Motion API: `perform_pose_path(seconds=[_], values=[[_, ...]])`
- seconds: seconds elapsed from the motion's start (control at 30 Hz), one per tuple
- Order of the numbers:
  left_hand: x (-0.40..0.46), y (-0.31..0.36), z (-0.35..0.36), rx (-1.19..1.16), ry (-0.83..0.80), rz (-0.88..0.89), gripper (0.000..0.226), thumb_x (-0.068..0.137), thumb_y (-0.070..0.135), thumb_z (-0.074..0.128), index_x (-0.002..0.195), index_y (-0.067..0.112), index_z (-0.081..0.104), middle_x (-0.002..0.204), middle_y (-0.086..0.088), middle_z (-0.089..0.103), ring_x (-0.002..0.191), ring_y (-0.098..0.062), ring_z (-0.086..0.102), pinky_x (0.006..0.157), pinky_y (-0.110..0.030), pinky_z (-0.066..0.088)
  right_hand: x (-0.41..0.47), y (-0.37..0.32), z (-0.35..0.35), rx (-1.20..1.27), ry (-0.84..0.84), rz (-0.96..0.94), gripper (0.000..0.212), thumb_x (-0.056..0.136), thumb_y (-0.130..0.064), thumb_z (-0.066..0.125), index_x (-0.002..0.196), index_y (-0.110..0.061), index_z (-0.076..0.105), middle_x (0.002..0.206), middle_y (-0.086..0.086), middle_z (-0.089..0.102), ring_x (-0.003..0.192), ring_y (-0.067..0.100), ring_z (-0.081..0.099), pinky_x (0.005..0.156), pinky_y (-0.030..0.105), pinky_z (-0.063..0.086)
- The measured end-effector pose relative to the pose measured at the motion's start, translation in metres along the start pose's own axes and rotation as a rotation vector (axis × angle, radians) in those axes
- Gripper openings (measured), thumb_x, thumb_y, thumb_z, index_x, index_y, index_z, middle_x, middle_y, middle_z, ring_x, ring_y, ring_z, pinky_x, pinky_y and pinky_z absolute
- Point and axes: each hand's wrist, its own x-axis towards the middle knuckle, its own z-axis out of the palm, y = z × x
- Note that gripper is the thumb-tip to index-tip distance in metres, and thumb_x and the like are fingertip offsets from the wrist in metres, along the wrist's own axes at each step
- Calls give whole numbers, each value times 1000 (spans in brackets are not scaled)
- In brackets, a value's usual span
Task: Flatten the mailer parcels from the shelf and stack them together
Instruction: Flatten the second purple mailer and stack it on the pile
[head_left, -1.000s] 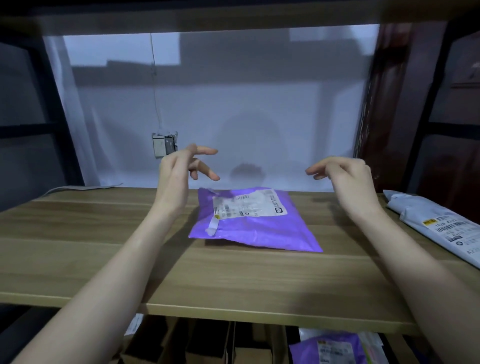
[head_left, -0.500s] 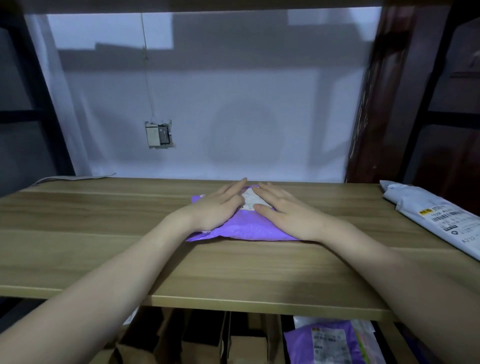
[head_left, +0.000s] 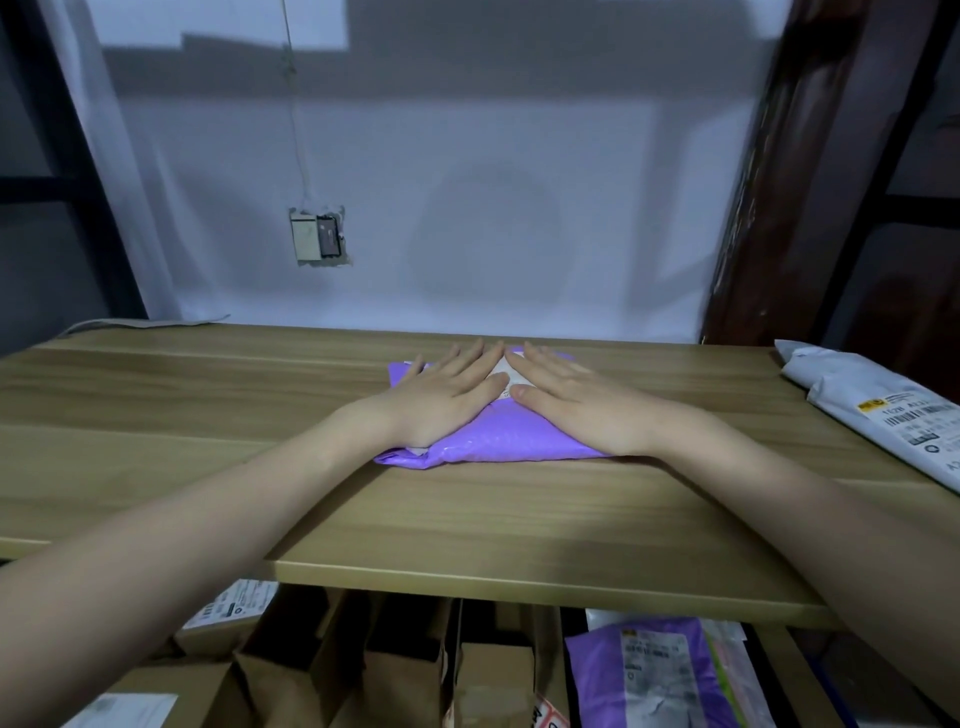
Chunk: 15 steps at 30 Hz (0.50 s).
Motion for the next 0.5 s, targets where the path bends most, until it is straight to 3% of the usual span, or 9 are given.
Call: perform_pose_path(seconds=[0.07,0.13,0.37,0.5], values=[[-2,4,-4,71,-107,-18,71,88,52,7,151,21,-1,159,1,-11,147,-18,-11,117,-47,-9,0,0,0,-12,-12,5,56,99,-47,19,148,-31,-2,158,-6,-9,145,7,-11,120,34,-5],[-5,5,-7,132,-178,-20,81,75,50,-1,151,23,-6,158,-2,-18,146,-21,-15,117,-50,-5,0,0,-1,-24,-18,3,56,99,-46,19,148,-31,-2,159,-6,-9,145,7,-12,120,34,-5],[-3,6,-6,112,-168,-22,75,82,53,-1,151,23,-7,158,-3,-17,146,-21,-14,117,-50,-6,3,1,1,-55,-27,4,55,99,-47,19,148,-32,-1,159,-6,-8,145,7,-11,120,37,-3],[-5,6,-6,175,-201,-2,97,64,62,-9,151,19,-4,158,-3,-16,146,-21,-14,117,-50,-6,4,1,2,-68,-24,7,55,99,-47,20,148,-32,2,159,-6,-6,145,7,-10,120,37,-3]])
